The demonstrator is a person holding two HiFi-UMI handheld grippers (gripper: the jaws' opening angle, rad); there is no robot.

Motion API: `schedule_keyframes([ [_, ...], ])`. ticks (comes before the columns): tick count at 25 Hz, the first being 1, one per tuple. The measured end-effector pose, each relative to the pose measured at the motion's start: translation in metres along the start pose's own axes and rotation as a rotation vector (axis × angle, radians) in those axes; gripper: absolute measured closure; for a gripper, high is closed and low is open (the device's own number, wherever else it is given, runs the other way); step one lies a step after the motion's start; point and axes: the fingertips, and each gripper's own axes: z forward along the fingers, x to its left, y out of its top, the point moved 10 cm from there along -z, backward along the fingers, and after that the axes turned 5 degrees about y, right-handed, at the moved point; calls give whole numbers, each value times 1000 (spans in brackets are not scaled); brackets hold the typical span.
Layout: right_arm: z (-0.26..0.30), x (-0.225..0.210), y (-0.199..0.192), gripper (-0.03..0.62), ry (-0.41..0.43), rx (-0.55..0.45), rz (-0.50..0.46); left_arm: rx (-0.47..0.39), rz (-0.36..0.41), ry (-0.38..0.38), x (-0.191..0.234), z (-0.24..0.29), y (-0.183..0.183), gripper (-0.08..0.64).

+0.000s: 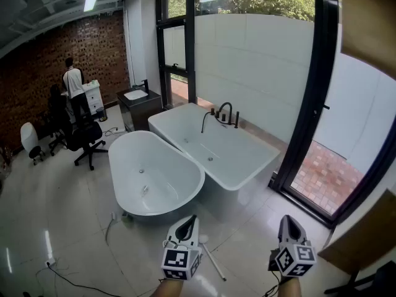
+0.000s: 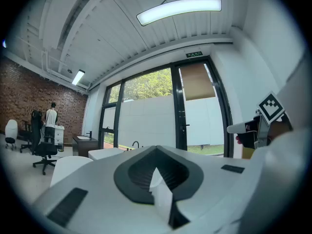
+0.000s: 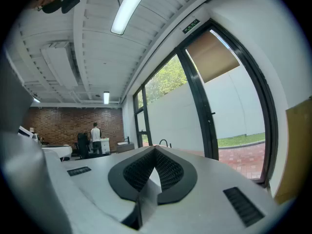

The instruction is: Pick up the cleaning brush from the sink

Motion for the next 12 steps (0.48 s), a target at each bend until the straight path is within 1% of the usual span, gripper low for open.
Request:
schedule_keyframes([
  [4, 7, 27, -7, 592, 23, -7, -6, -12, 8, 22, 26, -12, -1, 554],
  [10, 27, 88, -31, 592, 81, -23, -18, -34, 13, 52, 88, -36, -15, 542],
  [11, 34, 99, -34, 577, 96, -17, -23, -31, 9, 54, 100, -38, -18, 522],
  [12, 40, 111, -38, 557, 109, -12, -29, -27, 6, 55, 112, -40, -21, 522],
])
